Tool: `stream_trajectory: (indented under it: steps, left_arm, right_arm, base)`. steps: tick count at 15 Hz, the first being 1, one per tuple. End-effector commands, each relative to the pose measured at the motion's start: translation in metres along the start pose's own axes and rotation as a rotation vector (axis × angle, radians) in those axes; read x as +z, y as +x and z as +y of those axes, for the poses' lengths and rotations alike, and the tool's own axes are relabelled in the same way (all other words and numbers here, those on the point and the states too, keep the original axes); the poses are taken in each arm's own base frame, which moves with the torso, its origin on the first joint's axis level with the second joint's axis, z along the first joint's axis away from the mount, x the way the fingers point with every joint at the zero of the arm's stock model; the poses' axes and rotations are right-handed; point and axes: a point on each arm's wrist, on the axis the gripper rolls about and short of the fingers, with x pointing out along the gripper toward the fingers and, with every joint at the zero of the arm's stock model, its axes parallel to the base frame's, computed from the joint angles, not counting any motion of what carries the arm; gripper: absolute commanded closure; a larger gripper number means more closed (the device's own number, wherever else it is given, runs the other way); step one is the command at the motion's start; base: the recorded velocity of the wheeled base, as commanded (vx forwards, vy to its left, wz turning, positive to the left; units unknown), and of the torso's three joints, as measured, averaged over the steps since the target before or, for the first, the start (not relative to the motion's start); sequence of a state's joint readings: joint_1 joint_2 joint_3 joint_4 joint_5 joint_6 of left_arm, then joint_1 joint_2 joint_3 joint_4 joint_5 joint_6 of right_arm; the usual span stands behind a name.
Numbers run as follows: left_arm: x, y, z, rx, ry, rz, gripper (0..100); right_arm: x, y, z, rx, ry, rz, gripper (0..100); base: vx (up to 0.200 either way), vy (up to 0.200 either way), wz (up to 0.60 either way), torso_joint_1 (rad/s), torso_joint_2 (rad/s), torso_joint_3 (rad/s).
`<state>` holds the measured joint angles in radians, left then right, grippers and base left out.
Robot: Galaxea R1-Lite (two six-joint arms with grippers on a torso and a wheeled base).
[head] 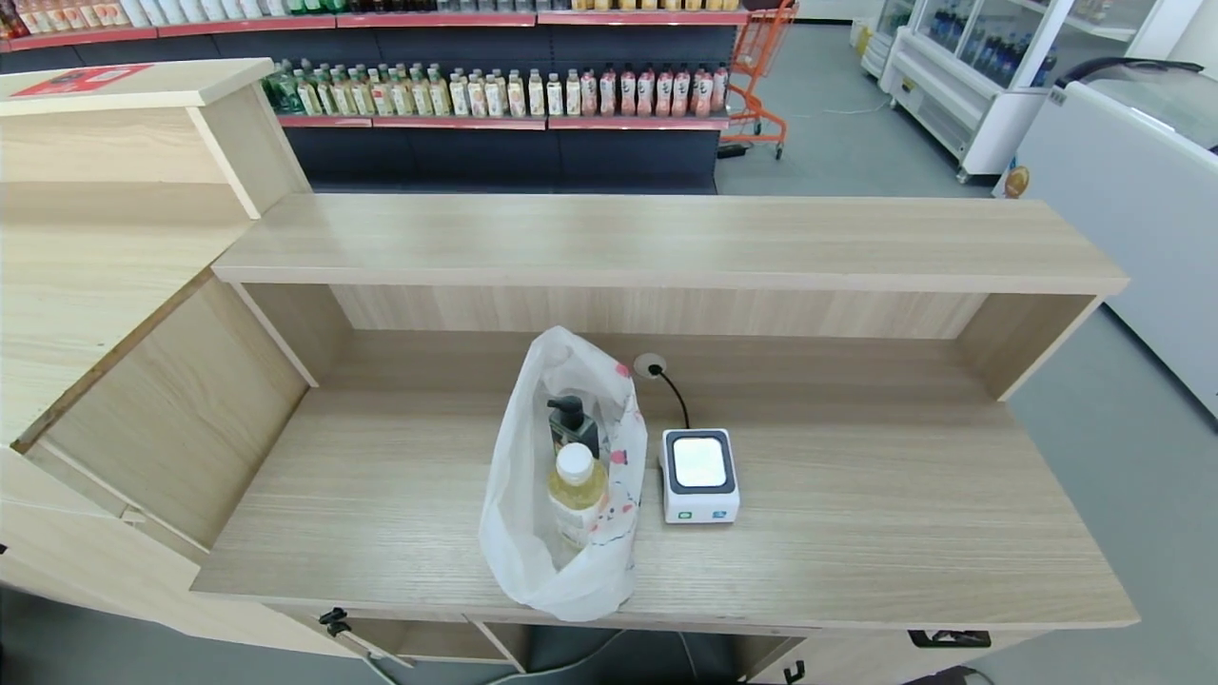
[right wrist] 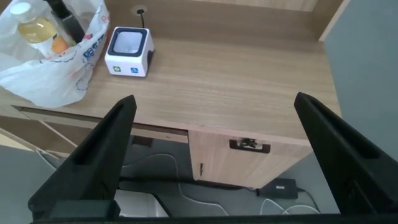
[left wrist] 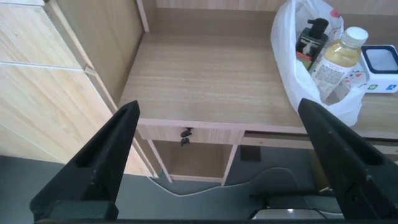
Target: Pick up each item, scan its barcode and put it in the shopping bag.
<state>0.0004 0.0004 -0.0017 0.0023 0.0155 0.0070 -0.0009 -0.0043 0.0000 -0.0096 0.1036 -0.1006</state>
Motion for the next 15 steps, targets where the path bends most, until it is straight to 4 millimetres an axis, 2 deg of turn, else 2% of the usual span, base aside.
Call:
stream_trajectory:
  steps: [1, 7, 9, 10, 15]
  left_arm:
    - [-0.0001, 0.0, 0.0, -0.001, 0.001, 0.0, 0]
    - [0.0, 0.0006, 0.0, -0.001, 0.002, 0.008, 0]
    - [-0.0001, 0.0, 0.0, 0.001, -0.002, 0.0, 0]
    - [-0.0001, 0.0, 0.0, 0.001, -0.002, 0.0, 0]
    - [-0.0001, 0.0, 0.0, 0.001, -0.002, 0.0, 0]
  right_arm:
    - [0.0002, 0.0003, 0.0, 0.0, 0.0, 0.003, 0]
    - [0.0002, 0.0003, -0.0001, -0.001, 0.0, 0.003, 0]
    - [0.0, 0.0003, -0.0001, -0.006, 0.011, 0.005, 0]
    - [-0.0007, 0.0003, -0.0008, -0.036, 0.023, 0.014, 100]
    - [-0.001, 0.0003, -0.001, -0.046, 0.062, 0.017, 100]
  base:
    - [0.2, 0.0, 0.0, 0.007, 0.0, -0.002]
    - [0.2, 0.0, 0.0, 0.005, 0.0, -0.002]
    - [0.0, 0.0, 0.0, 0.0, 0.0, 0.0]
    - [0.0, 0.0, 0.0, 0.0, 0.0, 0.0]
    - [0.0, 0.0, 0.0, 0.0, 0.0, 0.0]
